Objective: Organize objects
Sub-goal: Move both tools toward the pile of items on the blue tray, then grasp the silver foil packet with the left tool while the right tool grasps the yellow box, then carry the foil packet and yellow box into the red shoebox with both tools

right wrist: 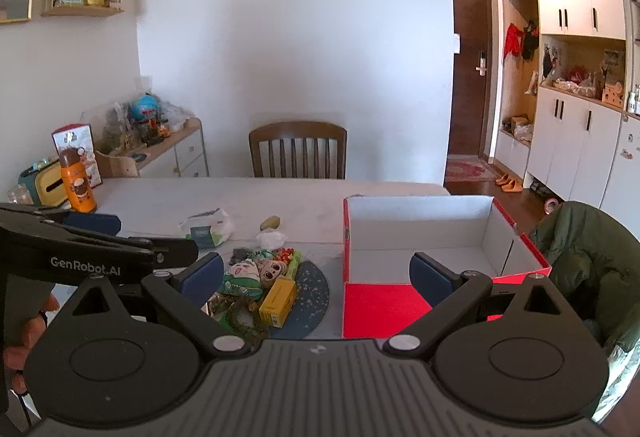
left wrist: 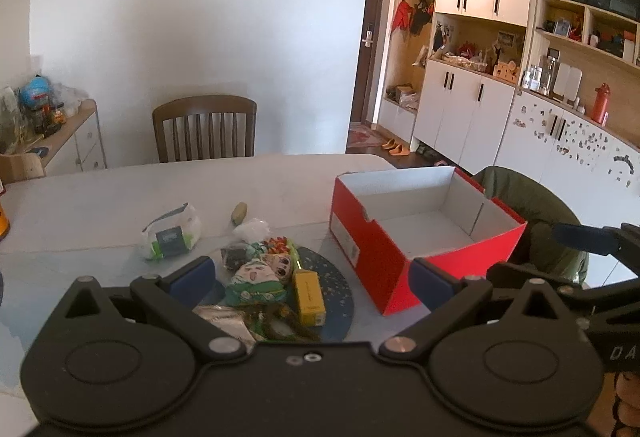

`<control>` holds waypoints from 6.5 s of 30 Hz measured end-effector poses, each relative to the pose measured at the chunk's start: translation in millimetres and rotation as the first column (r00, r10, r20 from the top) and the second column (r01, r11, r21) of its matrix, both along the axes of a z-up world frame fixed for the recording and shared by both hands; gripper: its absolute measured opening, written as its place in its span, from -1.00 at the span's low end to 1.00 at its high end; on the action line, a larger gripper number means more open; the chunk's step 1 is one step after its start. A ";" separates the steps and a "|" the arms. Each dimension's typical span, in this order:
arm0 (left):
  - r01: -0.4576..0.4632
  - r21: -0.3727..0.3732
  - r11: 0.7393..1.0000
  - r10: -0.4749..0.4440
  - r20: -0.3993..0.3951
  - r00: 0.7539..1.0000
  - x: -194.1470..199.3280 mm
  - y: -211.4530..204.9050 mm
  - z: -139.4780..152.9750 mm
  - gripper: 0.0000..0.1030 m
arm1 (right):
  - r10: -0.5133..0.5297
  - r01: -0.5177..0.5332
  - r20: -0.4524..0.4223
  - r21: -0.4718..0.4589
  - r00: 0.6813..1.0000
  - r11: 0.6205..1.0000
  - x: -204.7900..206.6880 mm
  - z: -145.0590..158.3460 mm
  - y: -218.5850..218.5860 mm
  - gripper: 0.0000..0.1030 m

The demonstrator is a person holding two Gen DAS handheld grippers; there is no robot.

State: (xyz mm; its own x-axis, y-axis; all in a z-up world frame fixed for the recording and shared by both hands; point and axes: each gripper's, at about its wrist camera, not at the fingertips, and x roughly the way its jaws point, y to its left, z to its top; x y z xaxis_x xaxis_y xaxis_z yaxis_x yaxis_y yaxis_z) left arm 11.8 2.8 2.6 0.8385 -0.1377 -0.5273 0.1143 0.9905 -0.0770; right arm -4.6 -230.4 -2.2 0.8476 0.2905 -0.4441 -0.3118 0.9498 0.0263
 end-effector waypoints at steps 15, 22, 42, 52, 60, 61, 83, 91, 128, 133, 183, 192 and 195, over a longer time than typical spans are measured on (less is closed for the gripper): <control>0.049 -0.007 0.999 -0.050 -0.052 0.997 37.9 36.7 -24.9 0.99 | 0.005 -0.005 -0.092 0.002 0.996 1.000 39.6 -10.0 36.3 0.94; 0.030 0.003 1.000 -0.029 -0.135 0.990 59.9 60.9 -59.2 0.99 | -0.009 0.012 -0.182 0.019 0.983 1.000 69.0 -28.6 48.7 0.94; -0.006 -0.047 0.999 -0.011 -0.347 0.938 121.9 91.0 -138.7 0.95 | -0.081 0.066 -0.415 -0.051 0.906 0.997 164.5 -111.5 106.5 0.61; -0.011 -0.093 0.996 -0.026 -0.392 0.919 130.5 97.3 -149.1 0.58 | -0.130 0.091 -0.475 -0.105 0.870 0.990 189.5 -142.6 112.7 -0.07; 0.002 -0.127 0.992 -0.053 -0.404 0.913 133.2 97.8 -148.4 0.36 | -0.119 0.077 -0.499 -0.104 0.858 0.992 198.5 -150.2 115.9 -0.40; 0.004 -0.127 0.992 -0.056 -0.404 0.913 133.4 97.7 -148.4 0.33 | -0.119 0.075 -0.499 -0.107 0.858 0.991 199.3 -150.3 116.3 -0.42; 0.011 -0.120 0.993 -0.053 -0.358 0.932 114.0 107.8 -115.1 0.00 | -0.105 0.085 -0.479 -0.064 0.872 0.994 174.7 -101.7 98.2 -0.45; 0.036 -0.127 0.991 -0.072 -0.287 0.955 111.0 100.4 -71.1 0.00 | -0.086 0.086 -0.443 -0.019 0.892 0.996 159.6 -58.6 81.4 -0.45; 0.128 0.053 0.990 -0.090 -0.455 0.886 114.1 48.5 -145.9 0.21 | -0.072 0.080 -0.403 0.003 0.912 0.997 147.3 -32.5 -20.8 -0.45; 0.143 0.051 0.988 -0.106 -0.441 0.891 114.4 47.0 -143.5 -0.05 | -0.082 0.089 -0.401 -0.002 0.912 0.996 147.7 -32.5 -22.4 -0.45; 0.269 0.007 0.963 -0.246 -0.385 0.890 266.8 -186.0 -62.4 -0.13 | -0.146 0.098 -0.399 -0.138 0.905 0.986 266.5 -73.6 -148.5 -0.45; 0.285 0.045 0.957 -0.229 -0.481 0.846 305.3 -227.4 -108.9 -0.13 | -0.121 0.044 -0.486 -0.167 0.865 0.985 290.3 -110.7 -146.4 -0.45; 0.299 0.059 0.952 -0.230 -0.501 0.834 310.9 -232.7 -119.6 -0.13 | -0.112 0.027 -0.509 -0.171 0.853 0.985 296.8 -116.8 -144.5 -0.45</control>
